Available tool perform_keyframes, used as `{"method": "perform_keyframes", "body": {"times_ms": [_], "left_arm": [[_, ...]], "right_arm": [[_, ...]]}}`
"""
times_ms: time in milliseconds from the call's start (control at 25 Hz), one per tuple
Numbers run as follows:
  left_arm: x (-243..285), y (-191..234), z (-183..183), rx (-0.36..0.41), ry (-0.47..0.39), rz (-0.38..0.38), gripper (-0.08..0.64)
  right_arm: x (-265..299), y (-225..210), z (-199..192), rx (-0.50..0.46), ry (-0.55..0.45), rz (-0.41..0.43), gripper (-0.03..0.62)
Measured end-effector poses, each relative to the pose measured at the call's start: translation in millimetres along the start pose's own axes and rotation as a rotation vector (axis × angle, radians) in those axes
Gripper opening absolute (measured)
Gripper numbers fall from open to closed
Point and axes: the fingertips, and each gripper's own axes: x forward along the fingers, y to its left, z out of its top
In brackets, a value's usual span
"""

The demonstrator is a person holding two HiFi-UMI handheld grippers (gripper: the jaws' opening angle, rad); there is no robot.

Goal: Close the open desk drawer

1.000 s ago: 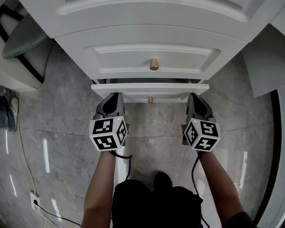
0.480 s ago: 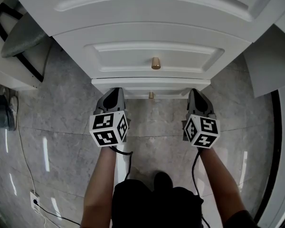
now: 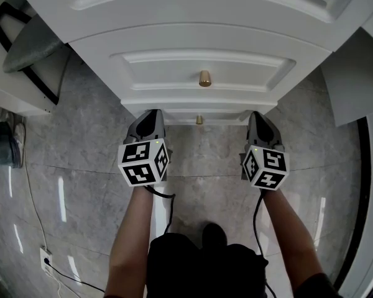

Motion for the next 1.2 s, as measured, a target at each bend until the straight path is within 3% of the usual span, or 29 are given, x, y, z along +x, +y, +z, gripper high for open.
{"method": "perform_keyframes", "body": {"times_ms": [520,1200], "left_arm": [[1,0,2,0.012,0.000,0.032,0.009],[-80,-17,38,0.078,-0.085,-0.007,0.009]], "right_arm": [[4,-1,5,0.001,0.004,0.006,0.005],[-82,36,64,-0.002,-0.122,0.136,0.005]]}}
